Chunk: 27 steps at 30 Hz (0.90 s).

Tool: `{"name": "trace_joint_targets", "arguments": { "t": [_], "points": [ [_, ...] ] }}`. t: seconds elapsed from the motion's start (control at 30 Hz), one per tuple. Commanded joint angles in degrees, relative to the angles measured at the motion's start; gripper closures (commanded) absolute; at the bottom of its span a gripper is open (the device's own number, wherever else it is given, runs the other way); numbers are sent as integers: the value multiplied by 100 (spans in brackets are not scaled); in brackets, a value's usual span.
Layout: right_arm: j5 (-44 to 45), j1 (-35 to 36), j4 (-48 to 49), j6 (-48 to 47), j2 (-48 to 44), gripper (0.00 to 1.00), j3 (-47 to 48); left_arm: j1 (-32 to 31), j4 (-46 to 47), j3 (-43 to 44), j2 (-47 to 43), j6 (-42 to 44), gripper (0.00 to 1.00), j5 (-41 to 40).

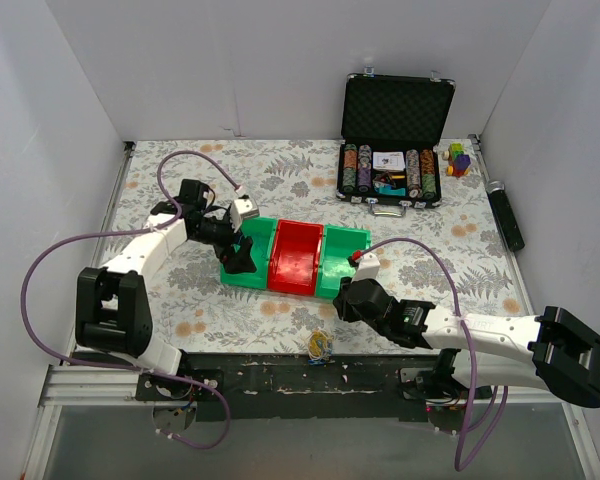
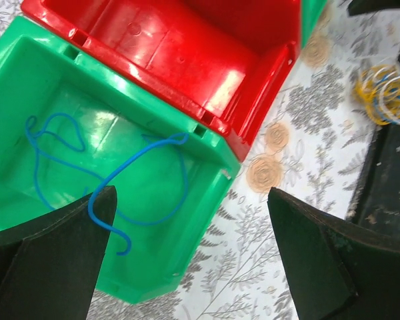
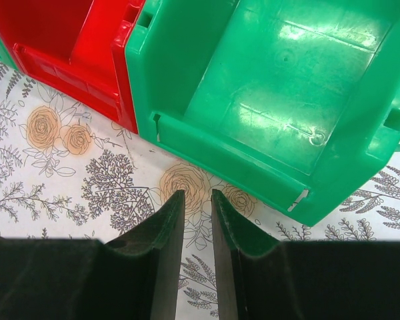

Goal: Untangle the cables

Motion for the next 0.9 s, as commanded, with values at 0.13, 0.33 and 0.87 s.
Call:
{"name": "trace_joint_targets", "arguments": {
  "t": [0.13,0.33,0.87],
  "points": [
    [106,9,111,49,-183,70,95,33,584,-497,260,-1331,2,848],
    [141,17,75,58,-244,70,69,95,972,-744,409,-1622,2,785],
    [150,9,93,40,-78,70,157,95,-897,645,-12,-1255,2,1313]
  ]
}}
